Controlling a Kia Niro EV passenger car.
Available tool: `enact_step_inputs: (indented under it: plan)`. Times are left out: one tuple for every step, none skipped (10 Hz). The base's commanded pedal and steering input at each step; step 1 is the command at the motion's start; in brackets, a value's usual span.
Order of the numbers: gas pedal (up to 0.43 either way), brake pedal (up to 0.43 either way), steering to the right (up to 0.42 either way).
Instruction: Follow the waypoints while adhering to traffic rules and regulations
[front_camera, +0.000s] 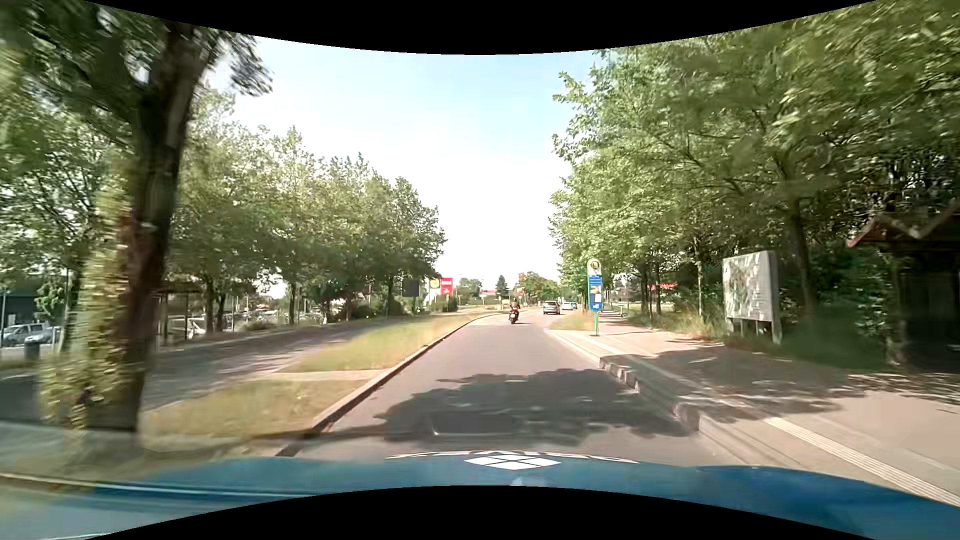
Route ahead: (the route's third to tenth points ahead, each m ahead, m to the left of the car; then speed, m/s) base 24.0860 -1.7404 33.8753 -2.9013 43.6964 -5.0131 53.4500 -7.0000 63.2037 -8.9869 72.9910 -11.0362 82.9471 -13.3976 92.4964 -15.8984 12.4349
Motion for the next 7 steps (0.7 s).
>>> enact_step_inputs:
  plan:
    - [0.248, 0.000, 0.012]
    - [0.228, 0.000, 0.014]
    - [0.228, 0.000, 0.016]
    - [0.228, 0.000, 0.017]
    - [0.209, 0.000, 0.017]
    - [0.150, 0.000, 0.017]
    - [0.130, 0.000, 0.019]
